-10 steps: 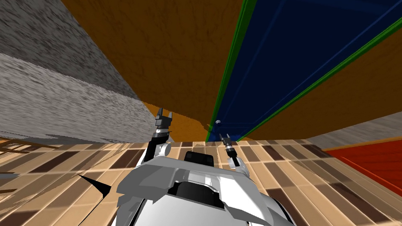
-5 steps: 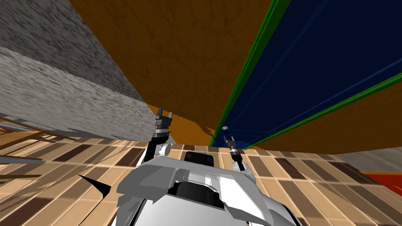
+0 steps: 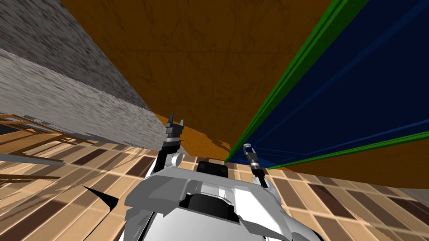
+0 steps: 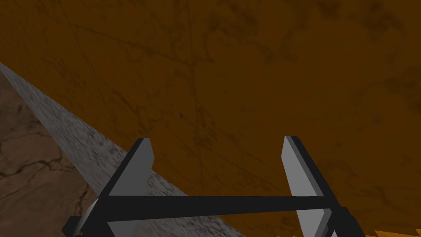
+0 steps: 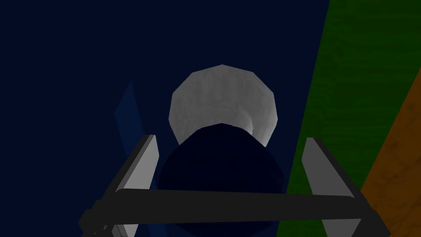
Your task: Pull the door open
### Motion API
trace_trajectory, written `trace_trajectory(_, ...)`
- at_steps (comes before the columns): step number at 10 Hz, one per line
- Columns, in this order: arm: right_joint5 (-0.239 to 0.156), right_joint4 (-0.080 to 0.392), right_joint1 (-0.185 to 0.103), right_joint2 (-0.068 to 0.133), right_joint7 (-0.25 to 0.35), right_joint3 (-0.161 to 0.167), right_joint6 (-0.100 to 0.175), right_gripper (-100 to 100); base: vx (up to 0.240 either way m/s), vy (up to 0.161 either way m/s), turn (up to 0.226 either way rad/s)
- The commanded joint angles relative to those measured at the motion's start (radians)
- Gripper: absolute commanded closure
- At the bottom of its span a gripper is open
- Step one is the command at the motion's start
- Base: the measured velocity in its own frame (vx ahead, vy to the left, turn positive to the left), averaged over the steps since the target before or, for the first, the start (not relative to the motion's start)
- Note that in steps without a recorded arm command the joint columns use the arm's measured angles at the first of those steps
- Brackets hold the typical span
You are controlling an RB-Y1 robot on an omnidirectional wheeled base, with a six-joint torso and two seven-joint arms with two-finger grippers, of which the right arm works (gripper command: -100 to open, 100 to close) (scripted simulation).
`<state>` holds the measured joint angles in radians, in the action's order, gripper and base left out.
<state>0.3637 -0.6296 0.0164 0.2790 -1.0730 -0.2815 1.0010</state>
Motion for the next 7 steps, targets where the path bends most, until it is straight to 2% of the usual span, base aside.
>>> trace_trajectory(1,-0.003,0.028,-0.011,0.006,-0.003,-0.004,0.015,-100,0.025,-0.005,-0.017)
trace_trajectory(2,-0.002,0.016,-0.007,0.004,-0.001,-0.002,0.008,-100,0.007,-0.002,-0.002)
trace_trajectory(3,-0.002,0.016,-0.007,0.004,-0.001,-0.002,0.008,100,0.000,0.000,0.000)
trace_trajectory(7,-0.002,0.016,-0.007,0.004,-0.001,-0.002,0.008,100,0.000,0.000,0.000)
